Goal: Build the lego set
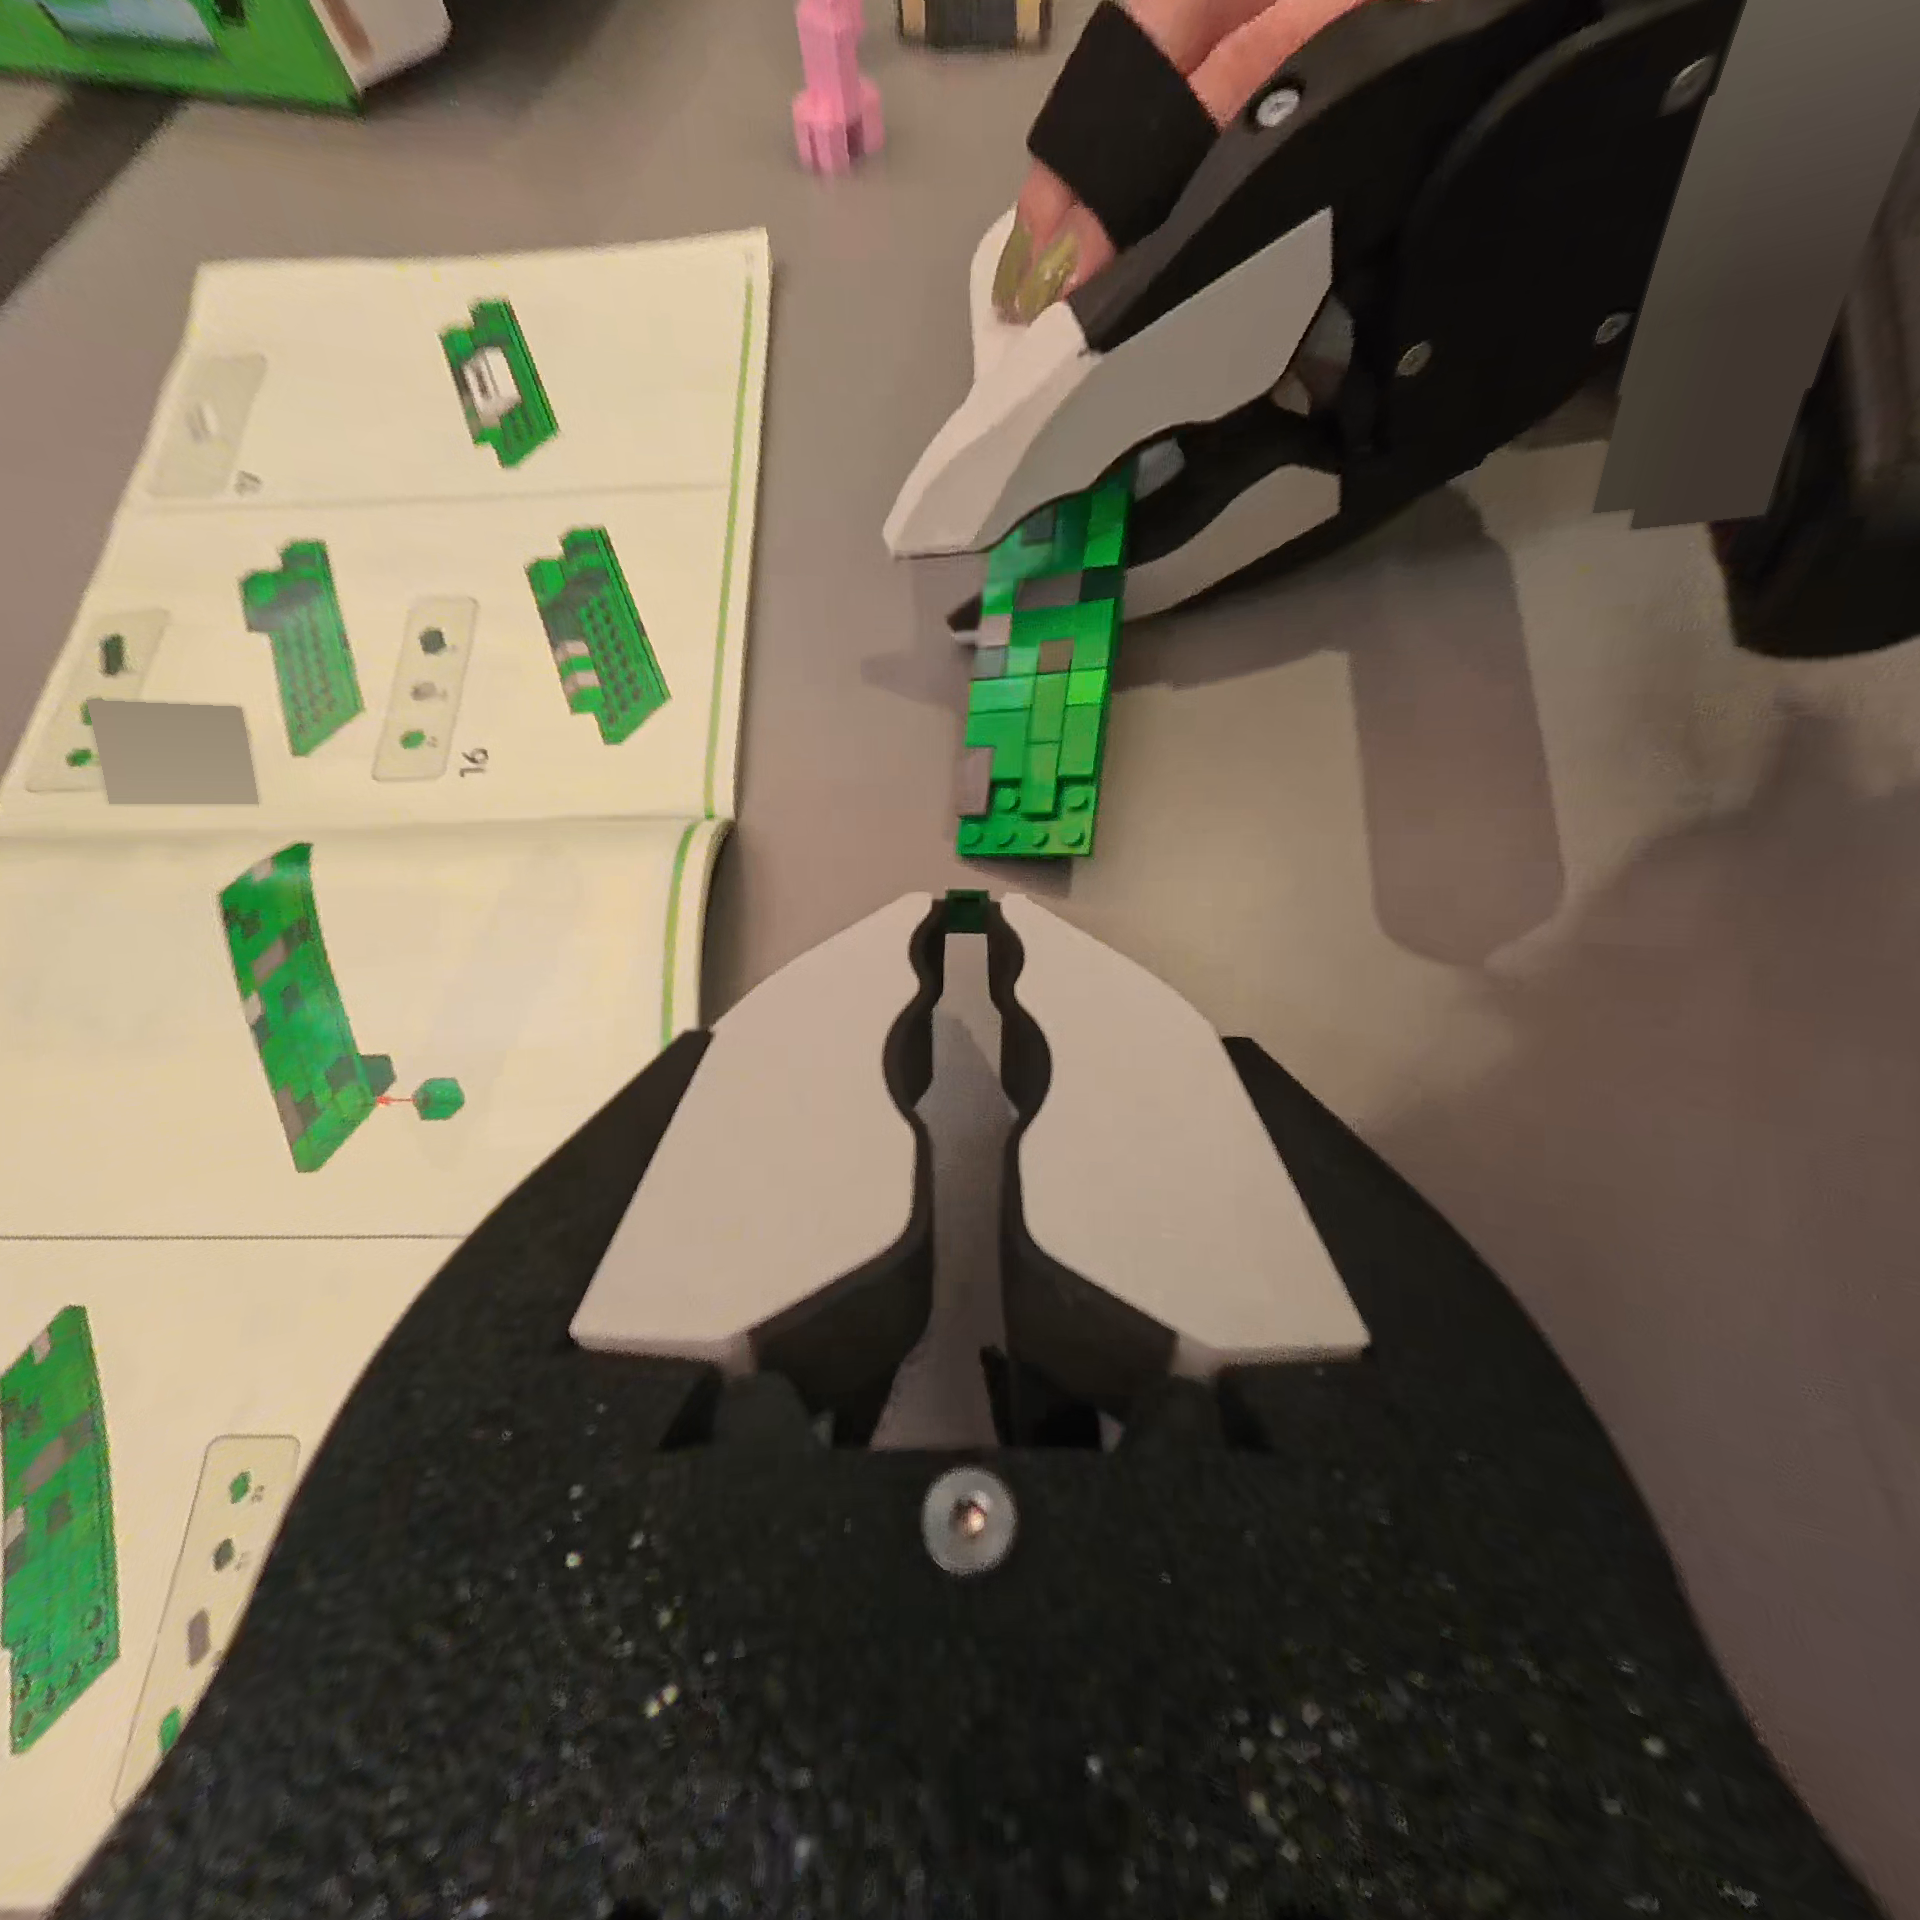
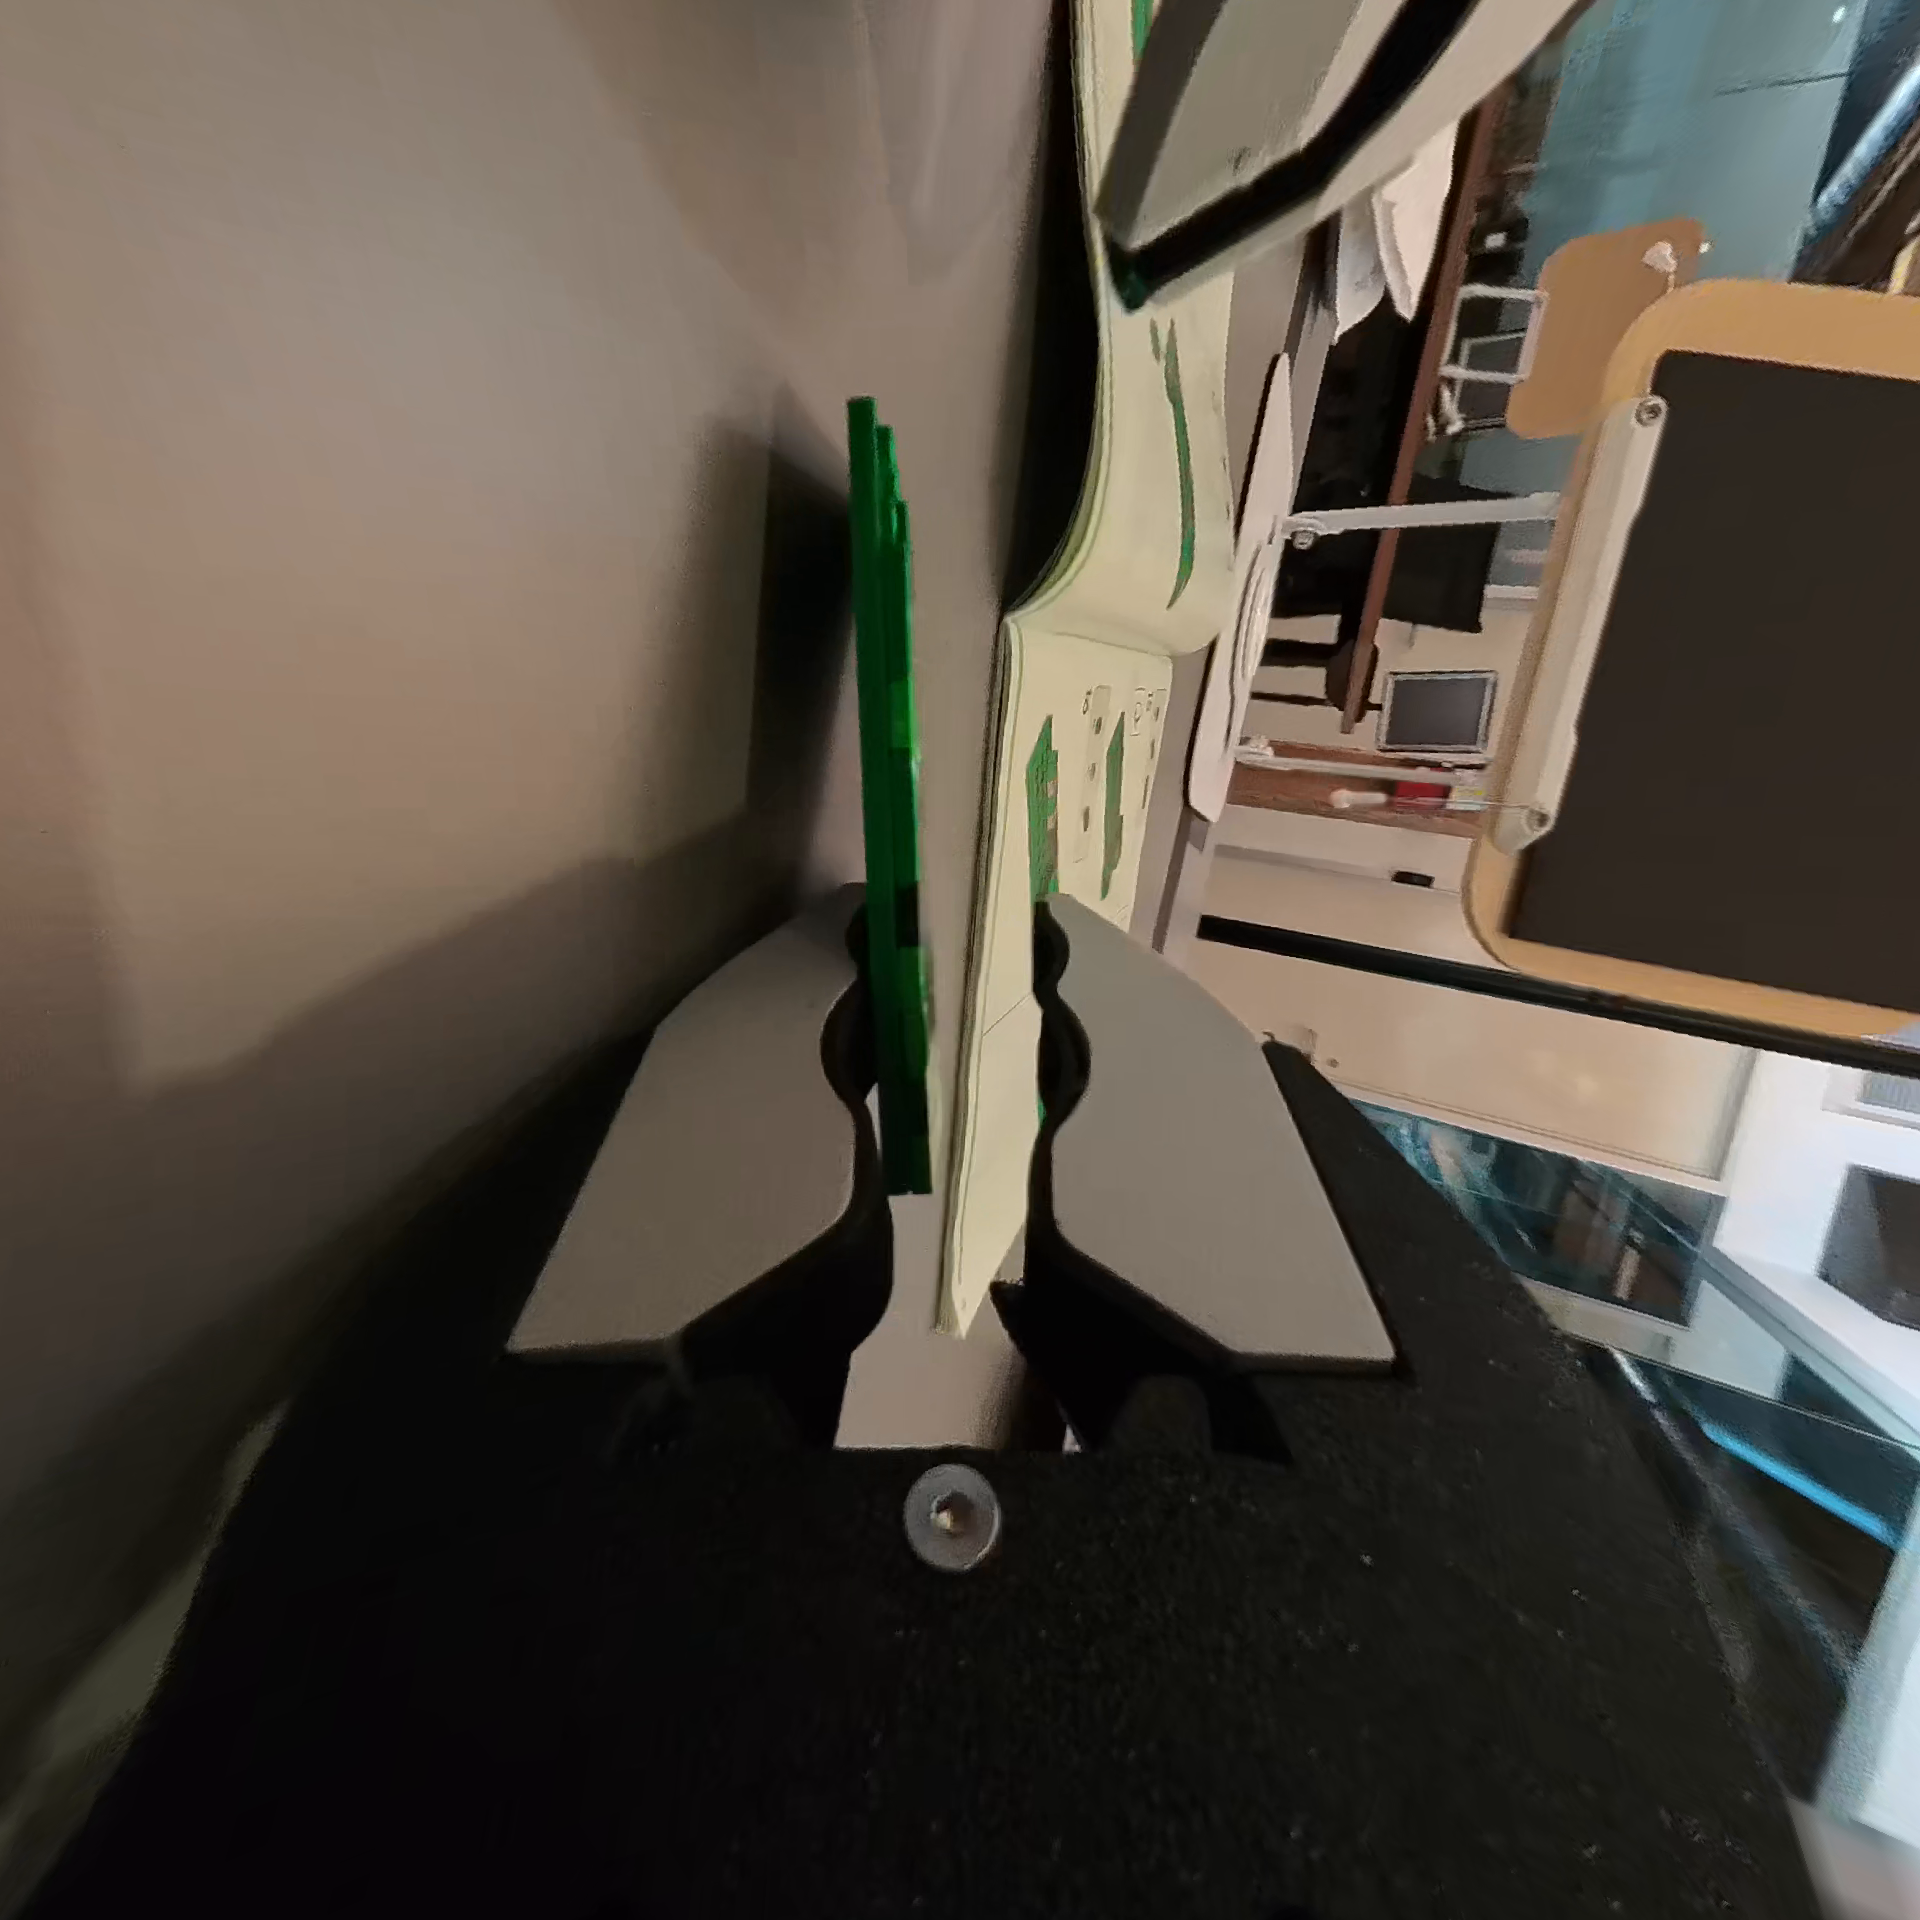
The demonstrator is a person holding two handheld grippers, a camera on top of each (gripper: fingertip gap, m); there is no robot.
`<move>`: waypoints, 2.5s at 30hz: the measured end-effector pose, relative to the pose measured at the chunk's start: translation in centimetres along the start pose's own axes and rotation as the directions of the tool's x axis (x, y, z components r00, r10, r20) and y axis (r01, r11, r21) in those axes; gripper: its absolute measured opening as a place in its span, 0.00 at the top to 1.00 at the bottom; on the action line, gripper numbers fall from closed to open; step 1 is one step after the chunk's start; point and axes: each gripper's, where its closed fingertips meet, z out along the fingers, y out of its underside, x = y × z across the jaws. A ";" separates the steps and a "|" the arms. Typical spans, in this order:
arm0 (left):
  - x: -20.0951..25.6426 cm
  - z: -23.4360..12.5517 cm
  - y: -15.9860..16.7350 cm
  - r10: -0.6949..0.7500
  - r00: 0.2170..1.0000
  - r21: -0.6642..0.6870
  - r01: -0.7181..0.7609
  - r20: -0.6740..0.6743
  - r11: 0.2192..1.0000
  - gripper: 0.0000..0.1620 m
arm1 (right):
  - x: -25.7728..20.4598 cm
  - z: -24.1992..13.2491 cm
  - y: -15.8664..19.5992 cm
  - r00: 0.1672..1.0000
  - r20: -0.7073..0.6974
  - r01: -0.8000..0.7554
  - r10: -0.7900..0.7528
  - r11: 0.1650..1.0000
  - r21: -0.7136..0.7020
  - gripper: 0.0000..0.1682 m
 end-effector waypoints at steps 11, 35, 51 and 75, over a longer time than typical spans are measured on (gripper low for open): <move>0.9 -1.7 -4.4 0.046 0.999 0.367 -0.035 -0.022 0.930 0.96 | -1.7 -2.9 1.6 0.787 0.388 -0.531 0.479 0.847 0.031 0.69; 5.0 -2.4 -9.1 0.369 0.922 0.615 -0.357 0.113 0.703 0.96 | 6.9 -8.7 -8.2 -0.328 0.943 -0.904 0.053 -0.306 -0.297 0.86; 1.3 -1.3 -4.8 0.238 0.952 0.437 -0.301 0.194 0.848 0.92 | -0.1 -4.5 -3.3 0.371 0.694 -0.786 0.617 0.607 -0.119 0.96; 1.9 0.1 -3.5 0.155 0.986 0.364 -0.164 0.055 0.917 0.89 | -3.0 -3.2 -2.7 0.549 0.765 -0.302 0.337 0.933 -0.195 0.93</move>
